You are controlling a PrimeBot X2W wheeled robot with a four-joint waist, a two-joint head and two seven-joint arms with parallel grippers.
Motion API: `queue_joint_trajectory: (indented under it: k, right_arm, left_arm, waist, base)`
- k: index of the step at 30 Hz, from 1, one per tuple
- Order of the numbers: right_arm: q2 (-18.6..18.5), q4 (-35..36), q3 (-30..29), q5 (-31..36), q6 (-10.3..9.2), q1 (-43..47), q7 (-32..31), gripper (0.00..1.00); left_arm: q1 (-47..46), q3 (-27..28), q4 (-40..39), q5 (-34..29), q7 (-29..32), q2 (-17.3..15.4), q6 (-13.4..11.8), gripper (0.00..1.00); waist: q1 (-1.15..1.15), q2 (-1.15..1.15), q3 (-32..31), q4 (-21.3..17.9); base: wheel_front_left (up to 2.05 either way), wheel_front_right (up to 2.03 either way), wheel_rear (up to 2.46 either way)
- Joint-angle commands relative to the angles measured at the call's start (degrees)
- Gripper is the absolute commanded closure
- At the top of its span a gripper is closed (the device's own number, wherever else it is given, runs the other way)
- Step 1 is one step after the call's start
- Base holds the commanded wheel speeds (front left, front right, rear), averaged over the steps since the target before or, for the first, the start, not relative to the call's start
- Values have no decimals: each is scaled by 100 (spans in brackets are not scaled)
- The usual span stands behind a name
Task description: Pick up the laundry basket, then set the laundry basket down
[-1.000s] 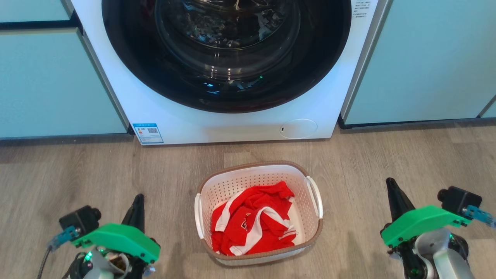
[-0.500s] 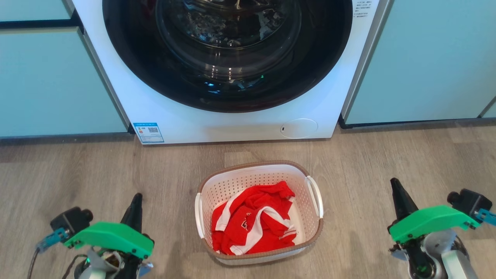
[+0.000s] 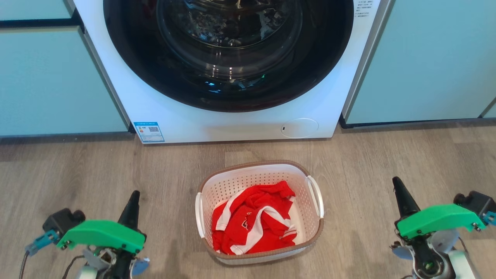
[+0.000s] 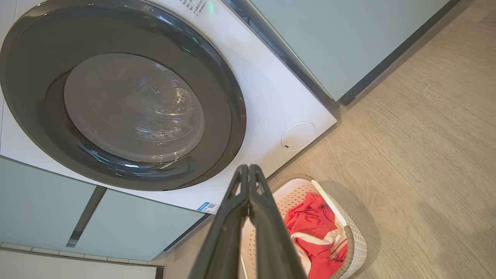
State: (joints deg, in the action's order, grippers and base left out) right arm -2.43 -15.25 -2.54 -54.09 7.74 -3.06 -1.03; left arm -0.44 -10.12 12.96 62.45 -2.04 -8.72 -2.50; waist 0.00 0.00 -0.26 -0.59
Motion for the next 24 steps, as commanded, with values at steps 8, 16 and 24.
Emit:
queue_joint_trajectory:
  k: [8, 16, 24]
  right_arm:
    - [-42, 165, -50, -671, -15, -266, -96, 100]
    - [-43, 158, -107, -1190, -17, -273, -171, 100]
    - [-44, 152, -158, -1647, -18, -280, -236, 100]
  left_arm:
    - [-406, 424, -111, 535, 129, 61, 185, 100]
    - [-433, 618, -75, 948, 239, 138, 320, 100]
    - [-456, 788, -43, 1311, 337, 207, 438, 100]
  waist:
    - [0, 0, 7, 9]
    - [0, 0, 13, 18]
    - [0, 0, 18, 25]
  base:
    - [0, 0, 0]
    - [0, 0, 0]
    - [0, 0, 0]
